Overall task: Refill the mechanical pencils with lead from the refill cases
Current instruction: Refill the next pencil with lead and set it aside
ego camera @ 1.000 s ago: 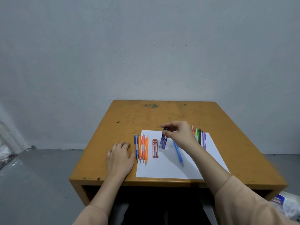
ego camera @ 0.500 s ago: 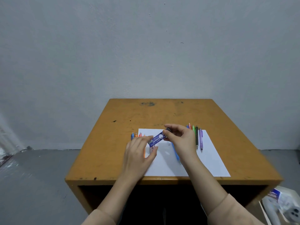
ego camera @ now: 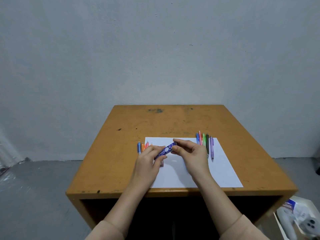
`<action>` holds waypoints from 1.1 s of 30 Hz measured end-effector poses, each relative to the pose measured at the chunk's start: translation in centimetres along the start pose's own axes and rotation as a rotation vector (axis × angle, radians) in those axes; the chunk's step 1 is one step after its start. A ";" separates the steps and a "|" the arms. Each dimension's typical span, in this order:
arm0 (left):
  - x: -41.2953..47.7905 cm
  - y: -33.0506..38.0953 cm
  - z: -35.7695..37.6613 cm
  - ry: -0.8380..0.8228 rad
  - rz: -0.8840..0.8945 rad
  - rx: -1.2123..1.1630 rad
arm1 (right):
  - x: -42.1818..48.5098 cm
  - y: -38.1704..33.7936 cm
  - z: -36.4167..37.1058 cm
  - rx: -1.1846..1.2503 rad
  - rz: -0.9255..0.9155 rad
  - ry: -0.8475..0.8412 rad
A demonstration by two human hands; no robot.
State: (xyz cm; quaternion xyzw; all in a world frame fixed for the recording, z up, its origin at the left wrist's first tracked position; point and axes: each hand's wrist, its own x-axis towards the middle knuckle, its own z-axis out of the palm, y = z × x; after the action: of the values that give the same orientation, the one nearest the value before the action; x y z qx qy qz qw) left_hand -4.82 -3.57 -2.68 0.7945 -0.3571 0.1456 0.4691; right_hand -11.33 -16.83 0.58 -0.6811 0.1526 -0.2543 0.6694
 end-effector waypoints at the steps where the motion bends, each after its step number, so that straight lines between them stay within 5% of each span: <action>1: 0.1 0.1 -0.1 -0.002 0.001 -0.020 | 0.1 0.0 -0.1 -0.038 -0.028 0.003; 14: 0.0 1.4 0.5 -0.028 -0.277 -0.167 | 0.2 0.9 0.6 -0.180 -0.263 0.175; 24: 0.1 1.7 -0.1 -0.032 -0.365 -0.211 | 1.4 1.0 1.0 -0.157 -0.192 0.133; 33: 0.5 2.1 -0.7 0.000 -0.403 -0.282 | 0.0 0.9 0.8 0.172 0.066 -0.021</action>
State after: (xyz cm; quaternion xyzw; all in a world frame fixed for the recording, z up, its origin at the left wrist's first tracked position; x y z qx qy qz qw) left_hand -5.94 -3.86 -0.69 0.7764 -0.2080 -0.0023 0.5949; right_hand -10.72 -16.21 -0.28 -0.6185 0.1456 -0.2370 0.7349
